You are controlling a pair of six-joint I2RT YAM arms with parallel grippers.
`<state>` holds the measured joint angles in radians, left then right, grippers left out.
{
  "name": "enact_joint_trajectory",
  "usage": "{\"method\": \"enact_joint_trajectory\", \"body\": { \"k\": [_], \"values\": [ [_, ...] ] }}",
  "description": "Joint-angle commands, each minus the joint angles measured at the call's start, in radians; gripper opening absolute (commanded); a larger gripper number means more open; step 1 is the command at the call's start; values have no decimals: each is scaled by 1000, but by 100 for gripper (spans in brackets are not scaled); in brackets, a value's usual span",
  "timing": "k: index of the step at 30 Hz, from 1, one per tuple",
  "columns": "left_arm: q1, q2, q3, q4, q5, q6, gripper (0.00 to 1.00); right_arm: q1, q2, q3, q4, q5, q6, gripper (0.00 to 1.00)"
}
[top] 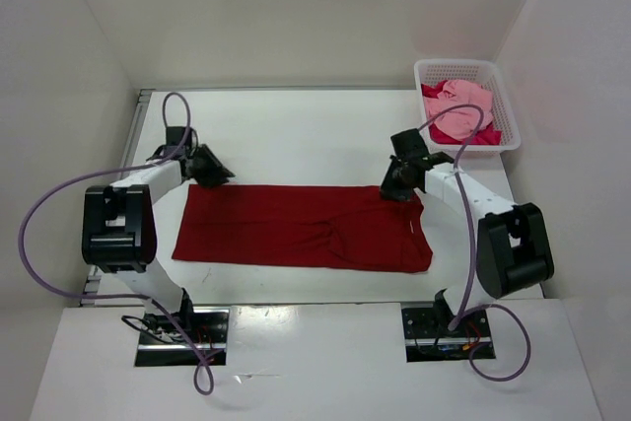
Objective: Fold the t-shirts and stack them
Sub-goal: Rotate the tshirt 90 degrees
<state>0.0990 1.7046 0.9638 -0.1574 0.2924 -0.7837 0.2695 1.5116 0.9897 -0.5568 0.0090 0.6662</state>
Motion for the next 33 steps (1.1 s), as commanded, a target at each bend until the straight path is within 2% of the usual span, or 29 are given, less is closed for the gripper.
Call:
{"method": "enact_joint_trajectory", "body": {
  "k": [1,3,6,9,12,15,16,18,19,20,21,22,23,24,25,27,30,31,32,33],
  "values": [
    [-114,-103,110,-16,-28,64,33,88,-16,-31,-28,-44,59,7],
    [-177,-103,150,-31,-39,99,28,134,22,-72,4,-79,70,0],
    [-223,-103,164,-41,4,124,22,134,91,-108,69,-139,95,0],
    [-251,-138,164,-50,16,145,17,134,165,-48,78,-104,95,0],
    [-265,-180,142,-59,16,155,17,134,301,97,101,-75,64,0],
    [-274,-192,153,-50,53,118,17,134,545,376,101,-35,12,0],
    [-288,-192,162,-50,53,118,17,134,691,582,62,-35,1,0],
    [-297,-192,197,-76,53,118,17,134,832,824,3,-20,-8,0],
    [-306,-192,197,-85,53,118,17,143,960,1083,-65,-20,-20,0],
    [-306,-192,197,-105,53,129,17,143,1025,1227,-112,-20,-20,0],
    [-306,-207,197,-116,38,129,17,152,1089,1538,-164,-29,-20,0],
    [-306,-221,197,-116,27,129,17,152,1154,1704,-225,-29,-20,2],
    [-306,-244,182,-129,27,129,17,152,1282,1872,-336,-29,-20,7],
    [-306,-255,170,-139,16,129,17,152,1339,2034,-388,-64,-20,17],
    [-306,-255,161,-139,16,129,18,152,1331,2061,-388,-102,-10,23],
    [-306,-275,150,-154,16,129,18,168,1152,1831,-319,-72,-34,29],
    [-306,-301,141,-163,2,120,20,226,908,1588,-260,25,-94,40],
    [-294,-301,132,-163,2,120,21,226,842,1508,-229,25,-94,47],
    [-268,-310,131,-163,2,109,21,226,697,1413,-133,-3,-77,49],
    [-257,-310,131,-163,13,109,21,226,626,1207,-79,-29,-62,50]
  ]
}}
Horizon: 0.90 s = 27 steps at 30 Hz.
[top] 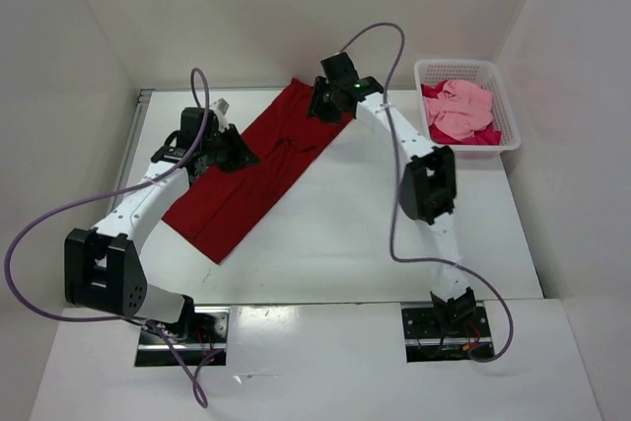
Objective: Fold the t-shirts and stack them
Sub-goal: Rotate the tshirt 90 degrees
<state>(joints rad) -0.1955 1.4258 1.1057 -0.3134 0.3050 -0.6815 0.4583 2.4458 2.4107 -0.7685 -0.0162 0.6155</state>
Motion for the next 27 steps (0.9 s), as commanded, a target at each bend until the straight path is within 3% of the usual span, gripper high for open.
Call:
{"method": "enact_joint_trajectory", "body": {
  "k": [1,3,4,7,10,11,14,15,24,27],
  "values": [
    [47,-31,-1,-7,0,7,23,37,-368,-308,177,-55,21,50],
    [76,-44,-1,-7,0,7,24,57,-498,-545,254,-103,47,36],
    [85,-44,-1,-7,0,7,25,77,-531,-614,273,-125,67,18],
    [142,-44,-1,-16,0,17,25,190,-631,-891,406,-160,147,0],
    [194,-19,-1,-16,-10,30,25,290,-625,-1045,544,-229,255,4],
    [208,-19,-1,-16,-10,30,25,333,-613,-1076,579,-229,277,17],
    [232,-10,-1,-16,-20,39,25,376,-542,-1067,672,-229,338,42],
    [241,-19,-1,-16,-20,39,25,396,-497,-1067,699,-229,352,45],
    [242,-73,-92,-16,-9,39,27,453,-297,-1004,730,-192,501,52],
    [242,-82,-110,-16,-9,48,27,453,-258,-993,751,-169,515,43]
  ]
}}
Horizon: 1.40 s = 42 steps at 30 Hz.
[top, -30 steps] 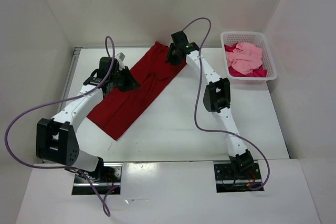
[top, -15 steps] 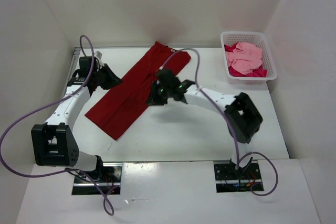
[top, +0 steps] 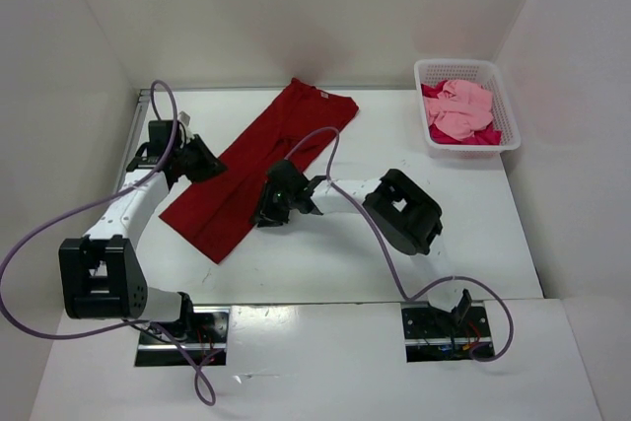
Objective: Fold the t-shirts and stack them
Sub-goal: Rotate the tshirt 90 degrees
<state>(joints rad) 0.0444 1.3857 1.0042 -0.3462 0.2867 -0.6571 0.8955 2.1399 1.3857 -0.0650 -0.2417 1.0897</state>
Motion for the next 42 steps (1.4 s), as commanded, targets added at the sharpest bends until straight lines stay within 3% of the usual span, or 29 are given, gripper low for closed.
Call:
{"method": "enact_joint_trajectory", "body": {
  "k": [1,2,3,5,10,16,18,20,23,26,28,30,32,35,37,42],
  "values": [
    [2,-42,-9,16,9,33,27,16,72,41,48,56,41,35],
    [2,-42,-18,7,9,42,27,7,87,53,59,41,41,25],
    [2,-42,-18,-2,9,42,28,6,98,84,29,29,30,9],
    [2,-42,-18,-16,-3,65,29,-3,62,67,-8,28,7,0],
    [-49,-30,-18,-27,-24,90,32,-136,-216,-215,-102,-17,-175,0],
    [-124,3,-79,-97,9,99,39,-296,-520,-493,-354,-102,-359,0],
    [-135,-23,-114,-108,20,77,44,-346,-602,-569,-364,-102,-349,4],
    [-144,-59,-170,-117,49,62,51,-369,-641,-617,-342,-102,-317,31],
    [-196,-80,-200,-146,81,34,54,-389,-678,-617,-349,-88,-289,47],
    [-279,-89,-213,-212,81,5,57,-389,-744,-655,-380,-56,-236,50],
    [-288,-125,-255,-229,103,-32,77,-389,-825,-729,-380,-56,-197,50],
    [-319,-135,-259,-279,92,-56,83,-389,-905,-802,-380,-71,-131,50],
    [-319,-103,-259,-318,69,-65,81,-377,-948,-841,-369,-109,-84,50],
    [-339,-54,-282,-327,60,-96,60,-331,-989,-890,-381,-119,-54,50],
    [-348,-31,-305,-327,60,-124,53,-293,-1002,-928,-354,-133,-38,50],
    [-348,21,-331,-356,84,-131,53,-238,-992,-958,-301,-194,-14,50]
  ]
}}
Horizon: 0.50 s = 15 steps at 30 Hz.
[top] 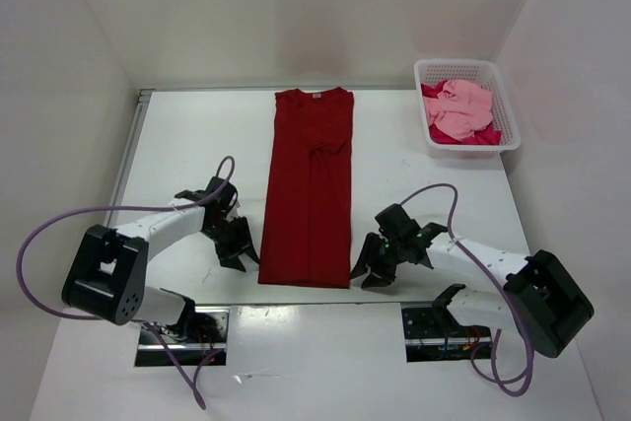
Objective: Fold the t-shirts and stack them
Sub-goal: Rotate the tshirt 90 degrees, then grab the bottom of the folded rectangular tshirt with both arms
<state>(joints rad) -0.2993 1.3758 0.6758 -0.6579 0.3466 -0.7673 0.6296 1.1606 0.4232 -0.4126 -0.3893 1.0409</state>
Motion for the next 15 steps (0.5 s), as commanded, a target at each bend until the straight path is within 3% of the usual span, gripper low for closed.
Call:
{"method": "enact_joint_trajectory", "body": {
  "k": [1,5,10,15],
  "values": [
    [-4,41,-2,-45,25,-21,53,39,-13,5,46,-37,34,50],
    [-18,52,-41,-3,43,-50,59,39,-1,-6,101,-28,33,51],
    [-27,25,-114,70,100,-87,59,39,57,32,104,-28,-8,51],
    [-27,25,-137,130,124,-96,52,39,185,86,113,-39,-50,44]
  ]
}}
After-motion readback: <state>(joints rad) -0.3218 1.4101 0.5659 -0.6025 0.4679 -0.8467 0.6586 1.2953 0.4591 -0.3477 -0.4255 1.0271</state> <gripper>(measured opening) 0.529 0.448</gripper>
